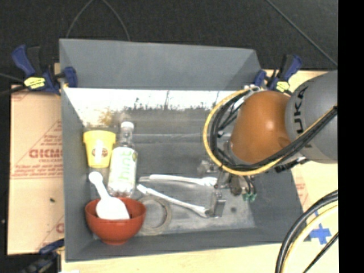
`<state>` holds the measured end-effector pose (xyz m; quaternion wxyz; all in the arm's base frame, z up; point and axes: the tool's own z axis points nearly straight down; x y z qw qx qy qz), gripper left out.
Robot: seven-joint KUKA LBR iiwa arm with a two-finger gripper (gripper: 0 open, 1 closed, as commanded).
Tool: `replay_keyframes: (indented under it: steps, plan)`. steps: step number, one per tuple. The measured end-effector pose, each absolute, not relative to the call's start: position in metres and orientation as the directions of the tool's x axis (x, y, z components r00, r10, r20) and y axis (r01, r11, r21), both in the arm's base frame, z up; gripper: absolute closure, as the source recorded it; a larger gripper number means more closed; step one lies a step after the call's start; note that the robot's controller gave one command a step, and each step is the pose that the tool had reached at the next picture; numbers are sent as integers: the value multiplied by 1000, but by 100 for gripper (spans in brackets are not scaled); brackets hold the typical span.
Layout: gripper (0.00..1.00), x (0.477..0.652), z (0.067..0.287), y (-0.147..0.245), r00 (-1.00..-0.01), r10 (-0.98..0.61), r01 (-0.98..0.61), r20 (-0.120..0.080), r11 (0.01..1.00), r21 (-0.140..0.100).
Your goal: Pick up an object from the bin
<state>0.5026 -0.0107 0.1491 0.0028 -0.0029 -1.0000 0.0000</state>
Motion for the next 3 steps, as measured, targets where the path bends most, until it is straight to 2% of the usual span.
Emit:
replay_keyframes:
  steps: [1,2,3]
  plan:
    - [0,505,153,-11,-1000,5,5,-3,1000,0]
    - [0,480,71,22,-995,104,104,-9,995,1]
    - [0,473,139,20,-978,207,207,-16,978,2]
